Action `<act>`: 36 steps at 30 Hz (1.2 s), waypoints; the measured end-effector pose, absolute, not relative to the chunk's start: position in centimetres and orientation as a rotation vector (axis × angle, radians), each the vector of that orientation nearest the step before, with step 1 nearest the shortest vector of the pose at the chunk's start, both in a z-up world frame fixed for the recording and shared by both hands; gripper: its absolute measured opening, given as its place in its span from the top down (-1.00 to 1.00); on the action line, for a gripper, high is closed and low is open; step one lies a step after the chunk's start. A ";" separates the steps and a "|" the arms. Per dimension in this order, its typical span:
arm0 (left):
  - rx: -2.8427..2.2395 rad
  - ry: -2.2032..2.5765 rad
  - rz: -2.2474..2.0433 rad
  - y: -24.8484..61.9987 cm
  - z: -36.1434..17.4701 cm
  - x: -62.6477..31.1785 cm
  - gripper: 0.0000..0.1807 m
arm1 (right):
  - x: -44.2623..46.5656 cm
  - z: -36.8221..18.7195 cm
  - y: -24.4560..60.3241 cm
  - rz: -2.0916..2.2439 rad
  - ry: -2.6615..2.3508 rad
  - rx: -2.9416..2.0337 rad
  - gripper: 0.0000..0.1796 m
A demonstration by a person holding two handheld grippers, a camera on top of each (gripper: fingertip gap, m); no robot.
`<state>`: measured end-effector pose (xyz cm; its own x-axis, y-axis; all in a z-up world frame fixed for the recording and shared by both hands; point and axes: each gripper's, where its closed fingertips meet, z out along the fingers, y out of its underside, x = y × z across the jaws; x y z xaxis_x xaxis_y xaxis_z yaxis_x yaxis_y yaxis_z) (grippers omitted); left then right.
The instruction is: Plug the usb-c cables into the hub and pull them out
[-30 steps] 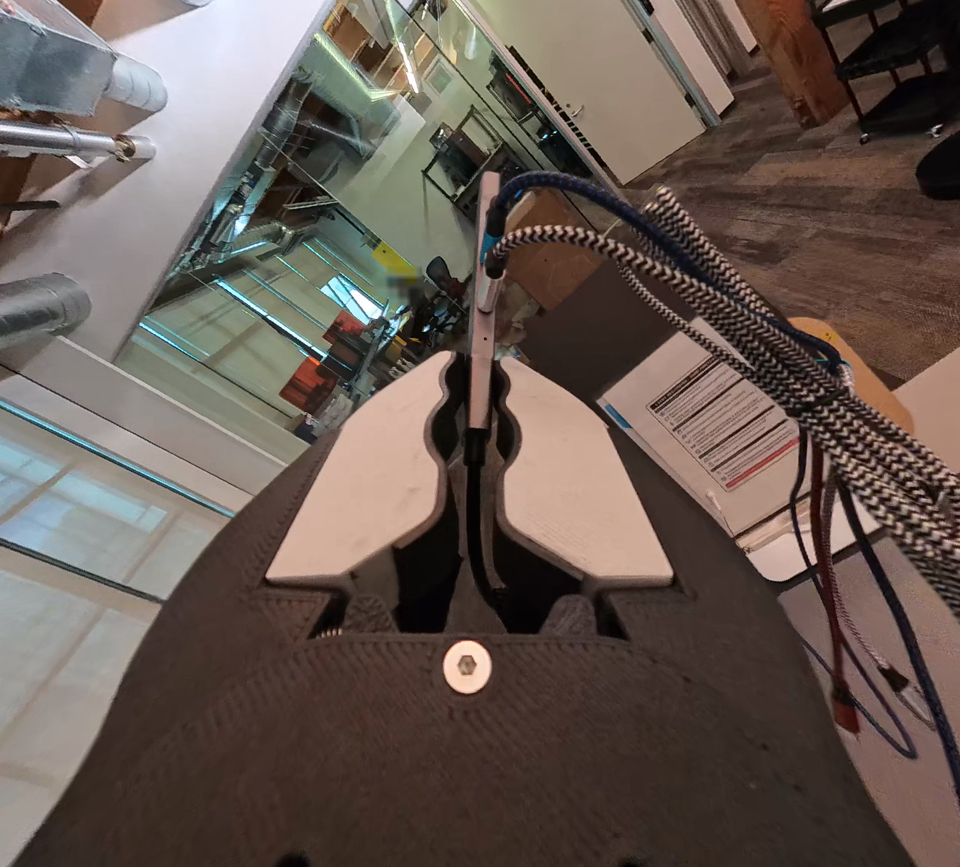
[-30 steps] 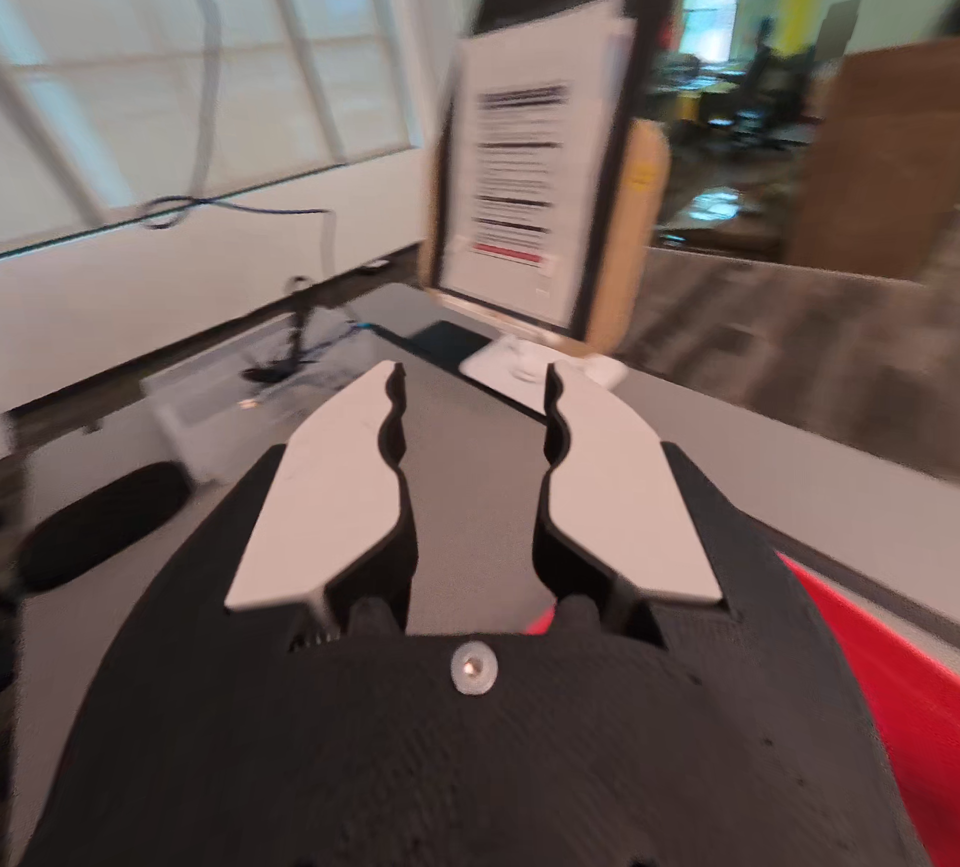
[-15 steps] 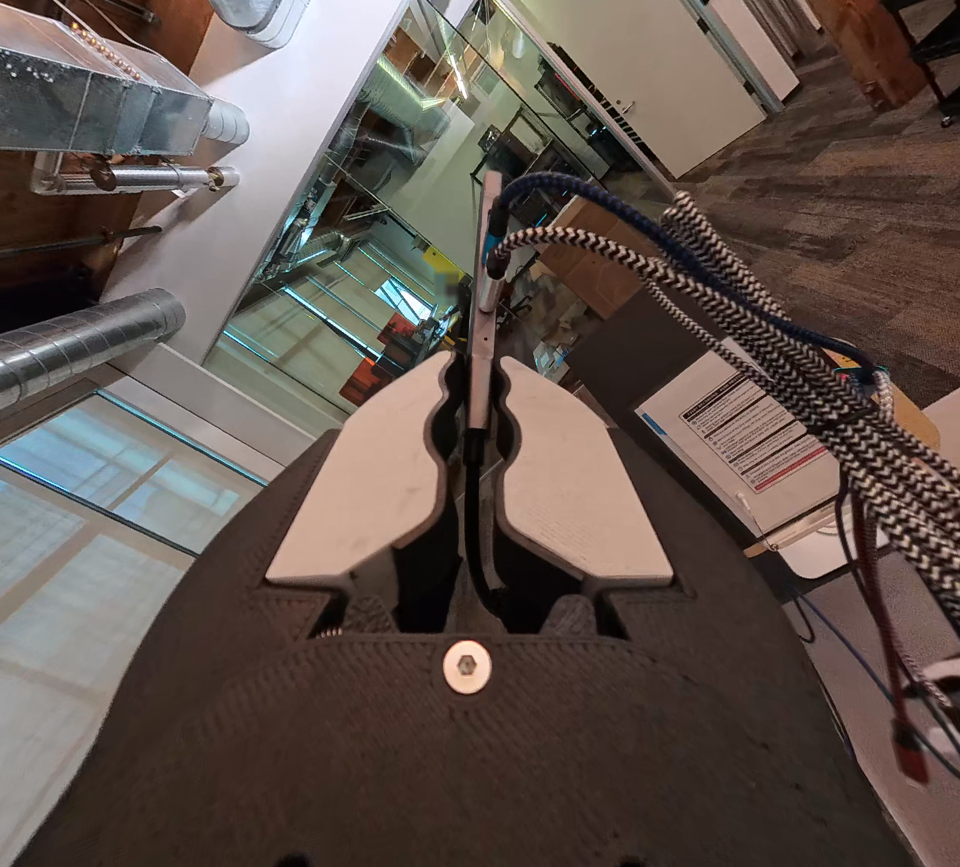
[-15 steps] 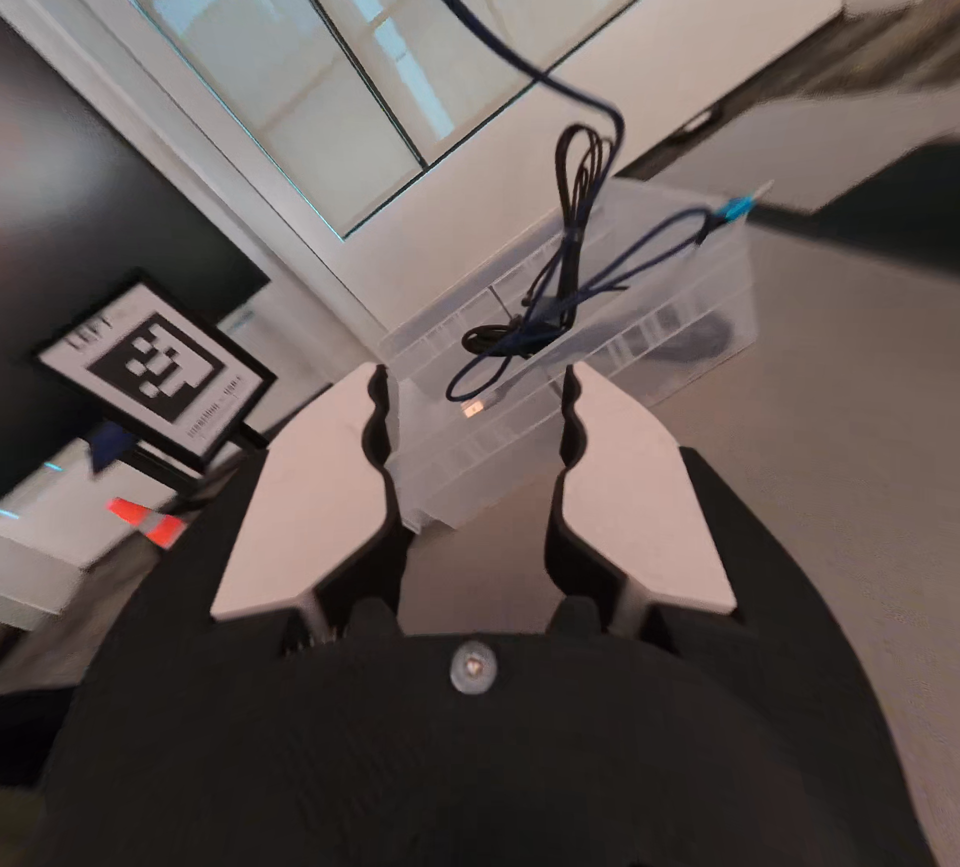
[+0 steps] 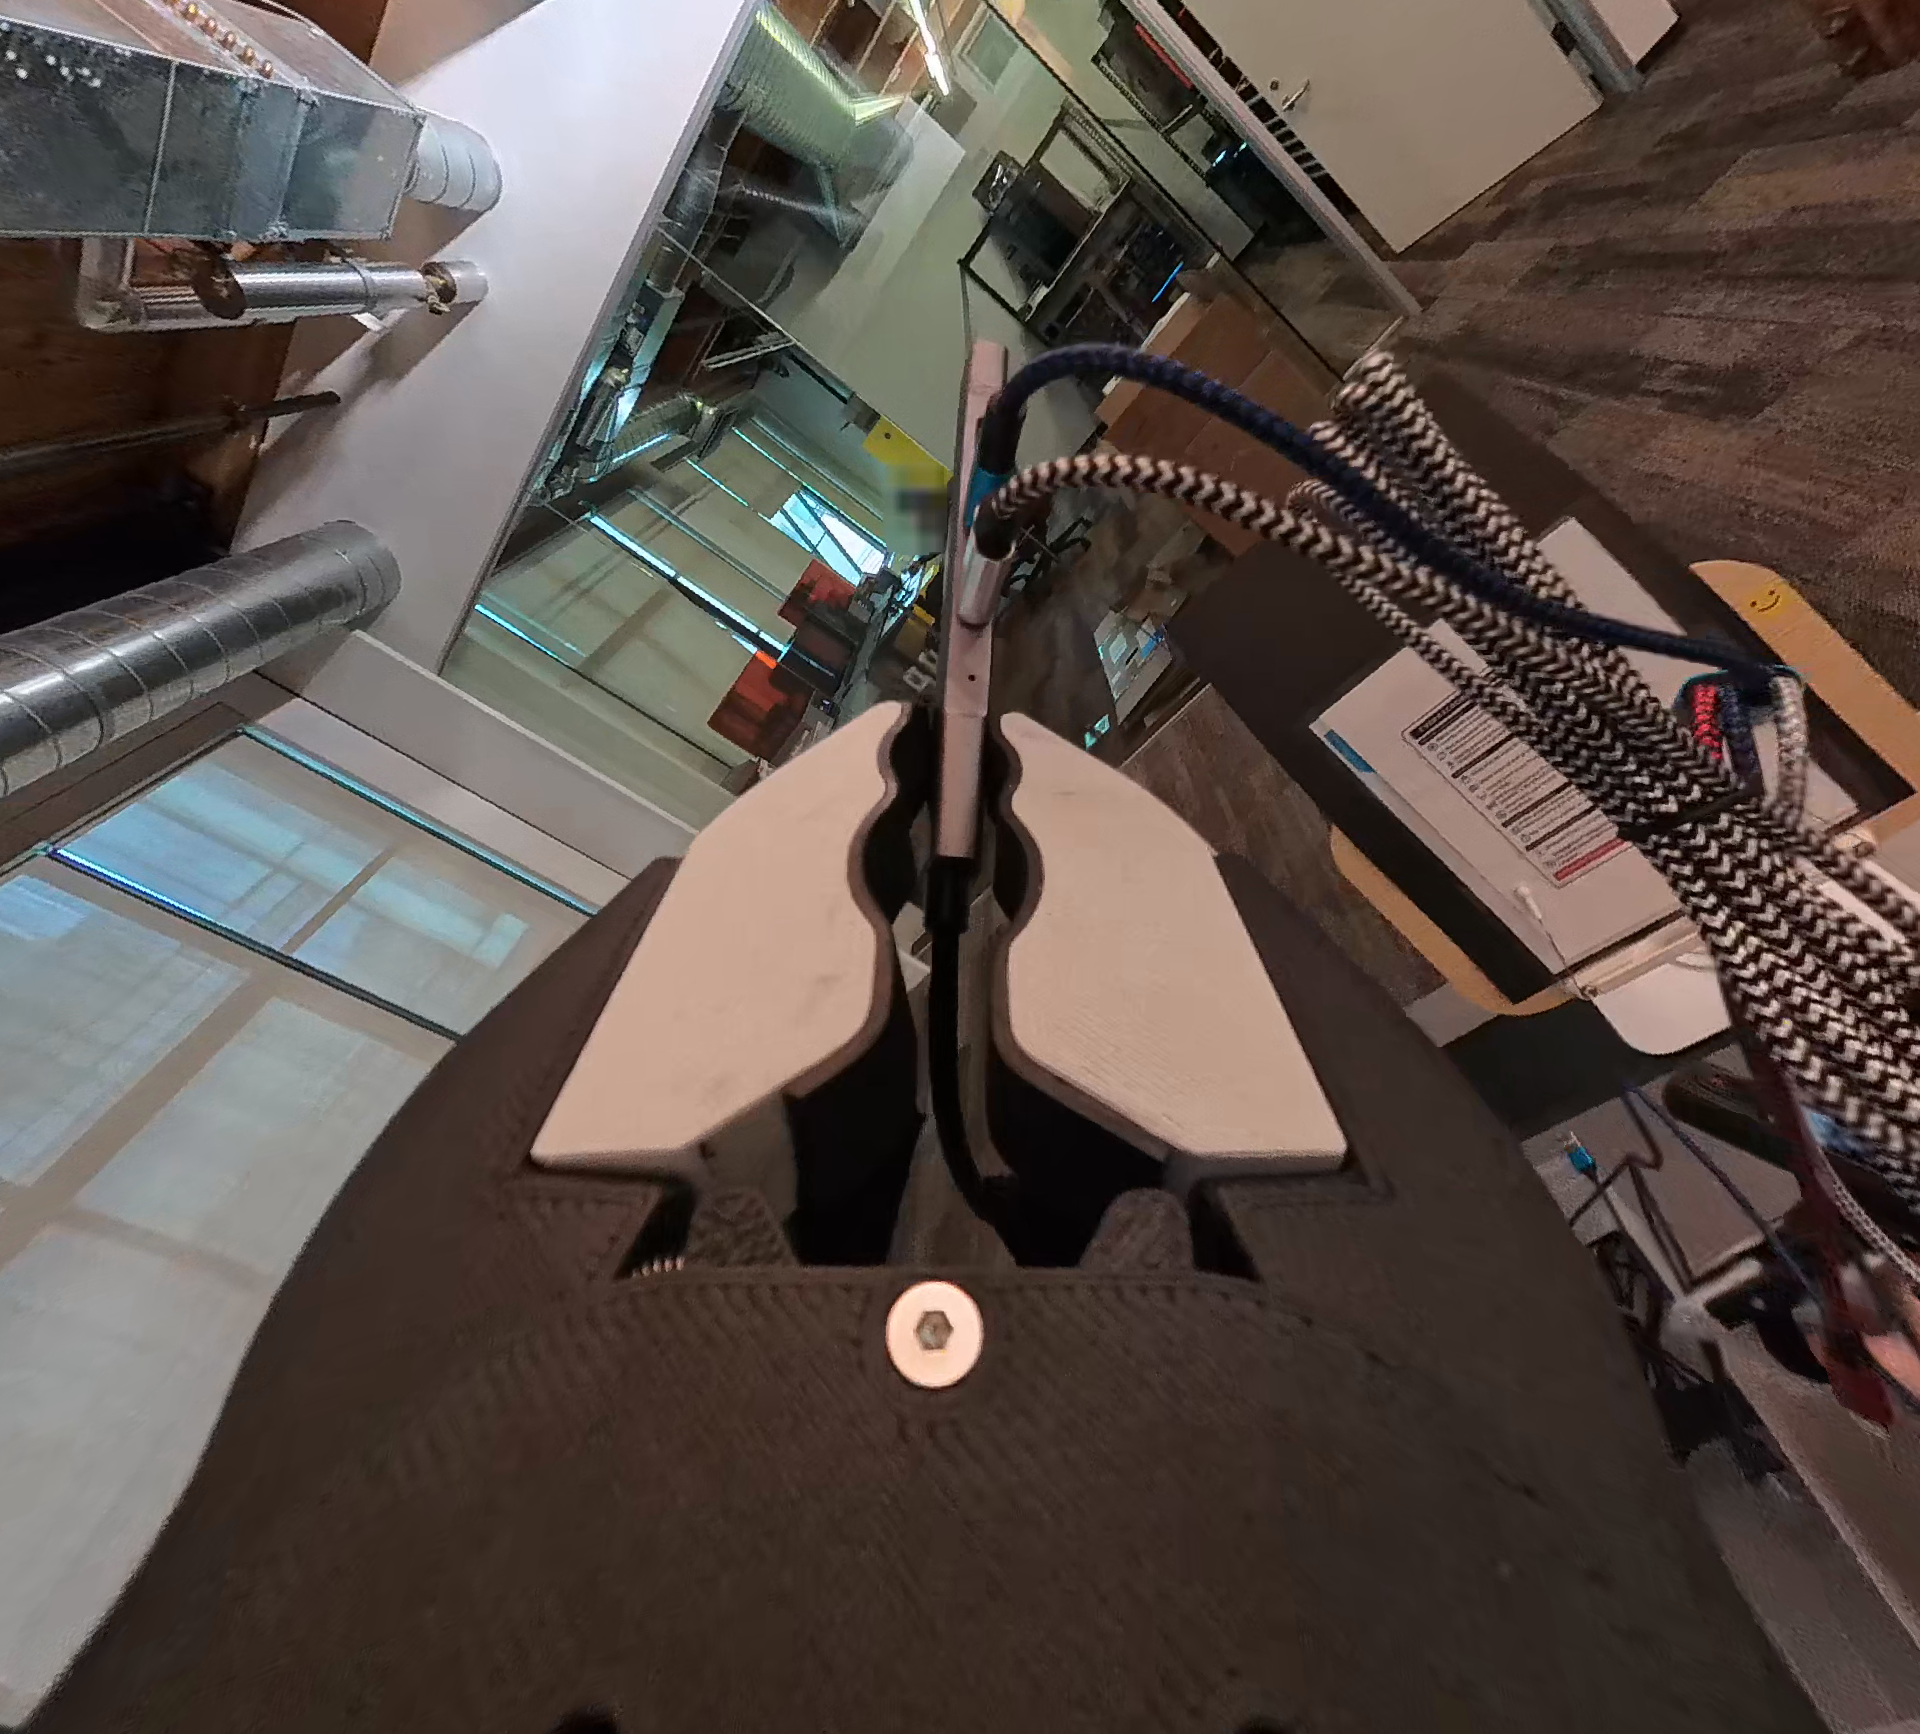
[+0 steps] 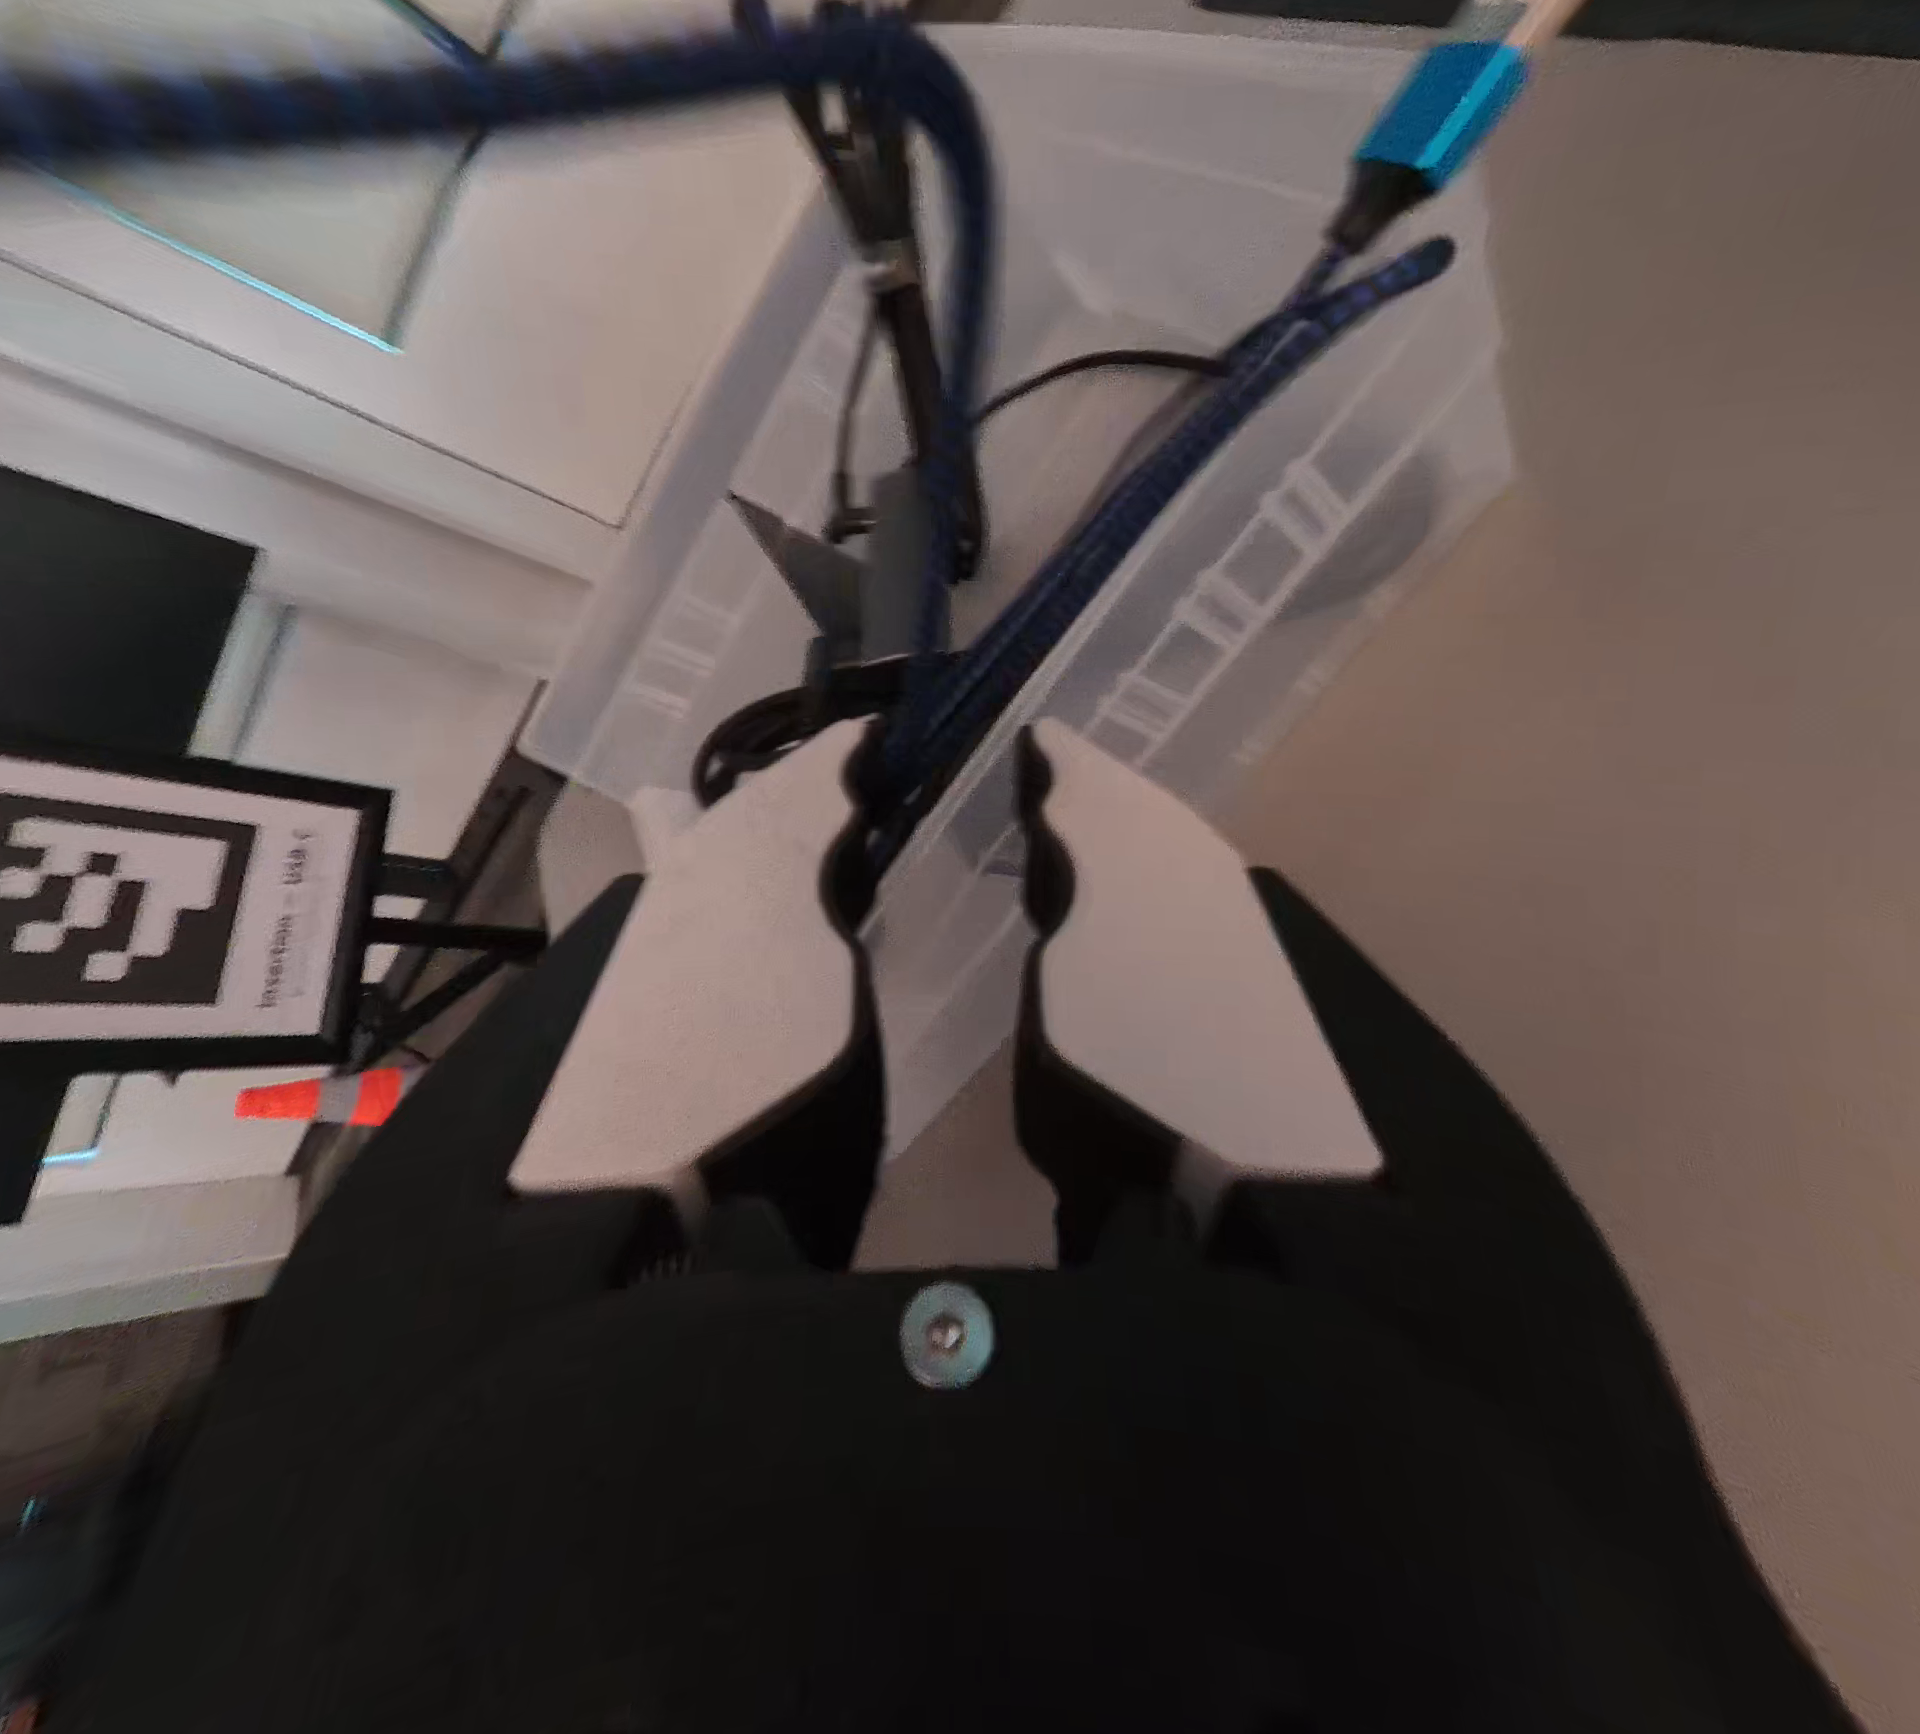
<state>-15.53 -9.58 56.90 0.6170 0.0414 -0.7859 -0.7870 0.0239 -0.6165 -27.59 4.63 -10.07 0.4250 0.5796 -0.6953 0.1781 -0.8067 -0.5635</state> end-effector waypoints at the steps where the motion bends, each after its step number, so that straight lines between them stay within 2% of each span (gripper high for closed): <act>1: -1.418 0.676 0.729 -9.7 56.9 -15.9 0.89 | -27.5 -10.3 5.0 1.318 -0.649 -2.315 0.84; 6: -1.431 0.640 0.763 -10.8 57.4 -18.1 0.89 | -26.9 -9.9 6.6 1.210 -0.706 -2.363 0.89; 14: -1.433 0.595 0.763 -13.1 58.2 -20.7 0.89 | -27.3 -5.4 6.6 1.265 -0.726 -2.322 0.97; 21: -1.390 0.580 0.740 -15.7 59.4 -21.1 0.89 | -24.9 7.9 6.8 1.316 -0.765 -1.920 0.96; 24: -1.385 0.617 0.699 -16.4 58.7 -20.7 0.89 | -21.3 10.8 5.1 1.266 -0.873 -1.881 0.96; 26: -1.380 0.669 0.658 -16.3 57.2 -20.1 0.89 | -17.7 8.9 3.3 1.219 -0.965 -1.976 0.96; 30: -1.340 0.816 0.516 -14.8 51.4 -17.6 0.89 | -9.5 -0.4 0.7 1.141 -0.945 -2.223 0.96; 36: -1.285 1.042 0.224 -10.7 36.4 -12.1 0.89 | -3.9 -12.2 -2.0 1.357 -0.690 -2.434 0.97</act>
